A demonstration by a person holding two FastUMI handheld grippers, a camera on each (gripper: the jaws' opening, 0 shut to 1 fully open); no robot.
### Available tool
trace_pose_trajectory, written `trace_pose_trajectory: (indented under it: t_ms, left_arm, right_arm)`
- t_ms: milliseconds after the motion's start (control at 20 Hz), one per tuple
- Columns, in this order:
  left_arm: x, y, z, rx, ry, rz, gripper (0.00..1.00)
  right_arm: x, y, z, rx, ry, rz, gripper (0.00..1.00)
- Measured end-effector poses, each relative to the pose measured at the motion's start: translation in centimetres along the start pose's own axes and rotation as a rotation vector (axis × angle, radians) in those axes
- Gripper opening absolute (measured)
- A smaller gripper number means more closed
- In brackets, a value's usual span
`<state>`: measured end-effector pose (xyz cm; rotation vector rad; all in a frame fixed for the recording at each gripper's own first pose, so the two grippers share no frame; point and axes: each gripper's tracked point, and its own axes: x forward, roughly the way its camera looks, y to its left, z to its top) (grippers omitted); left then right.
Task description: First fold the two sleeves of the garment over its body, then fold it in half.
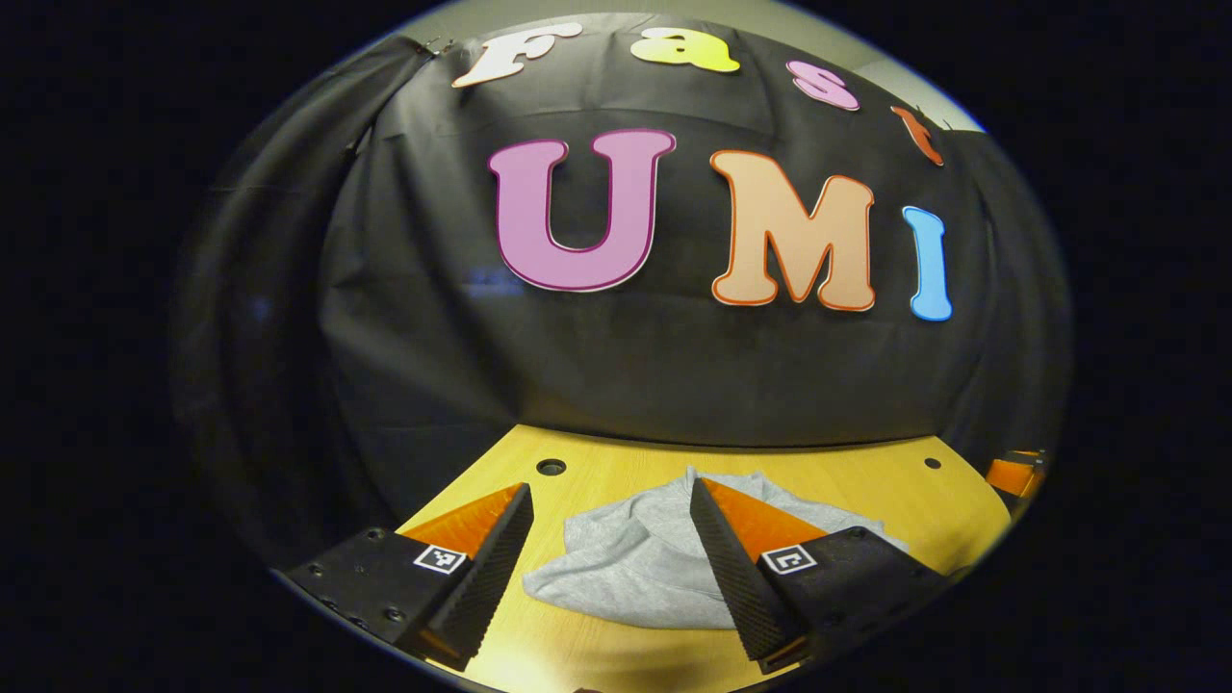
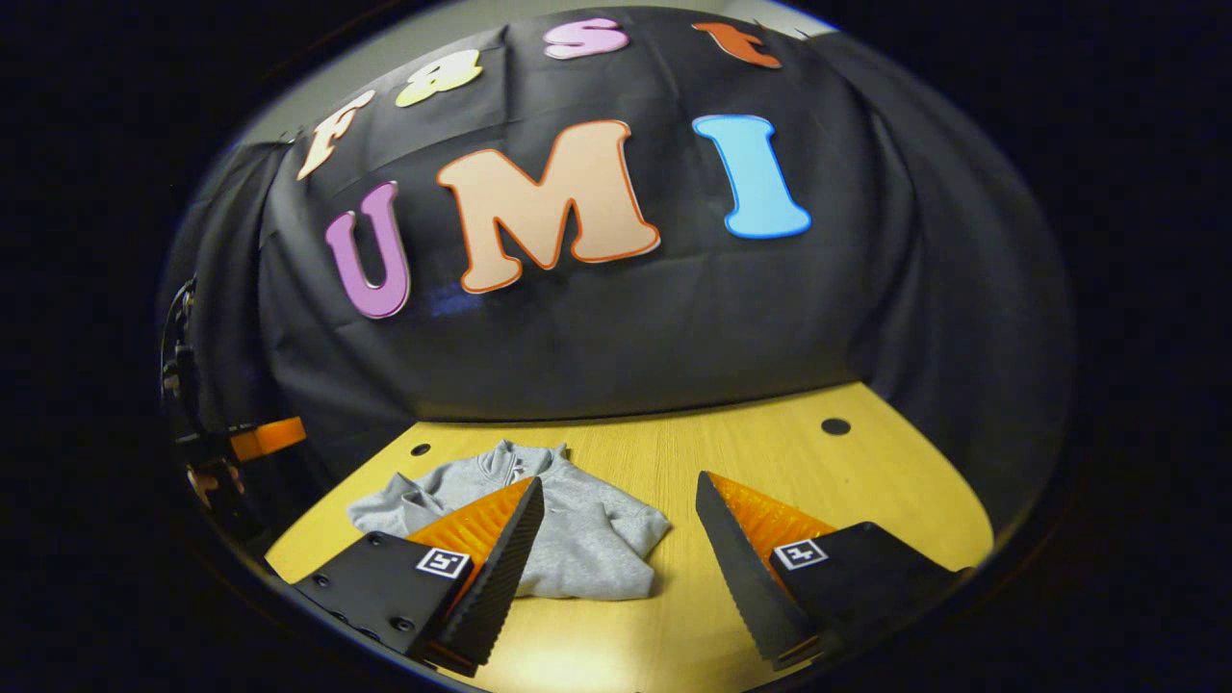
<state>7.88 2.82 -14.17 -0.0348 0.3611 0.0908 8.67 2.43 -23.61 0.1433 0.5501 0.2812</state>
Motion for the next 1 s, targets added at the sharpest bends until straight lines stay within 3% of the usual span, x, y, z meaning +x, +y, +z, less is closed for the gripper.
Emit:
trace_pose_trajectory:
  t_ms: [250,600,1000]
  left_arm:
    - [-4.8,1.0,-0.1,0.07,-0.027,0.013,0.95]
    - [-8.9,3.1,1.4,0.123,-0.085,-0.037,0.99]
    - [-11.8,5.0,3.3,0.157,-0.145,-0.073,0.96]
  right_arm:
    - [-4.9,3.0,1.2,-0.102,-0.103,-0.024,0.98]
    - [-10.6,7.0,1.0,-0.089,-0.143,-0.08,1.0]
    - [-14.9,8.8,2.3,-0.093,-0.199,-0.136,0.99]
